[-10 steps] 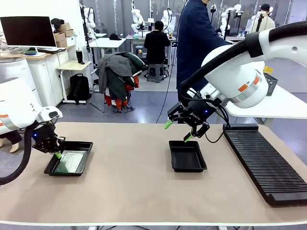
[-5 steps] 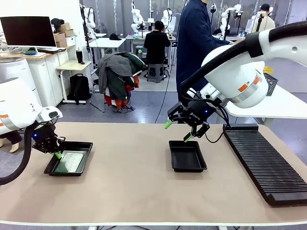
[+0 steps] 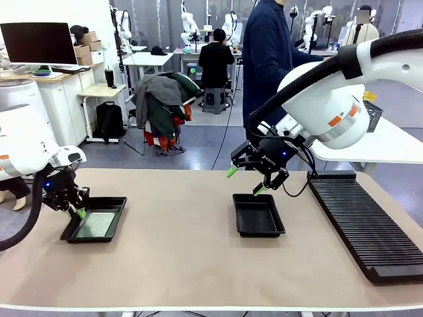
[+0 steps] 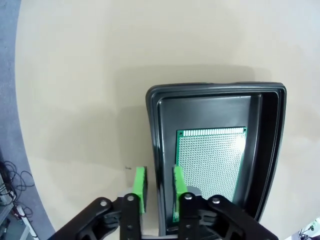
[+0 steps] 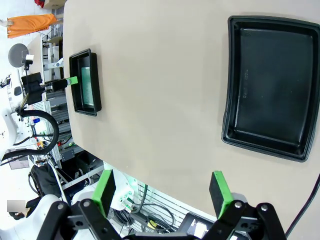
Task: Inspect and transfer BCBs to ESD trays.
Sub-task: Pick up the ESD tray and place it on the left side of the table.
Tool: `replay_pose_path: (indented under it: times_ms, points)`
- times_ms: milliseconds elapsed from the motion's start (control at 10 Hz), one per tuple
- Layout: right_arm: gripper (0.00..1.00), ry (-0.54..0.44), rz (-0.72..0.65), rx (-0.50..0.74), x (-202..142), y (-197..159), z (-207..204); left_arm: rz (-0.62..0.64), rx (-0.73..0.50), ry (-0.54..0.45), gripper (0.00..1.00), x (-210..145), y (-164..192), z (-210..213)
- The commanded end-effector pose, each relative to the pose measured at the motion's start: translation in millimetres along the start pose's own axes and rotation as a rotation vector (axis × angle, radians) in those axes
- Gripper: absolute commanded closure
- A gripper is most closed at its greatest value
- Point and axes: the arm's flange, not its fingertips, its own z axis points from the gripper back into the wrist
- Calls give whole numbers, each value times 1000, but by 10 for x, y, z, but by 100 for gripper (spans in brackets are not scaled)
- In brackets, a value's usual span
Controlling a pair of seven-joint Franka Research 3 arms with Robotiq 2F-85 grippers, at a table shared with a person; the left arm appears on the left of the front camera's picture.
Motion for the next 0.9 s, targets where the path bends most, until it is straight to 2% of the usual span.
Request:
replay_pose_path:
  times_ms: [0,100,200,300,400,500,600,800]
  points:
    - [0,-13,-20,-13,20,20,-28,5,52,34,37,8,-25,166]
    - [0,-13,-20,-13,20,20,-28,-2,72,38,45,8,-43,237]
    - [0,-13,-20,-13,20,20,-28,-22,84,30,18,9,-77,354]
    - [0,-13,-20,-13,20,20,-28,-27,122,40,25,15,-117,452]
    - [0,-13,-20,-13,20,20,-28,-34,145,45,0,21,-169,563]
    - [0,-13,-20,-13,20,20,-28,-44,164,51,6,14,-208,672]
    - [0,-13,-20,-13,20,20,-28,-44,182,56,0,8,-240,767]
    - [0,-13,-20,-13,20,20,-28,-55,205,69,0,3,-296,883]
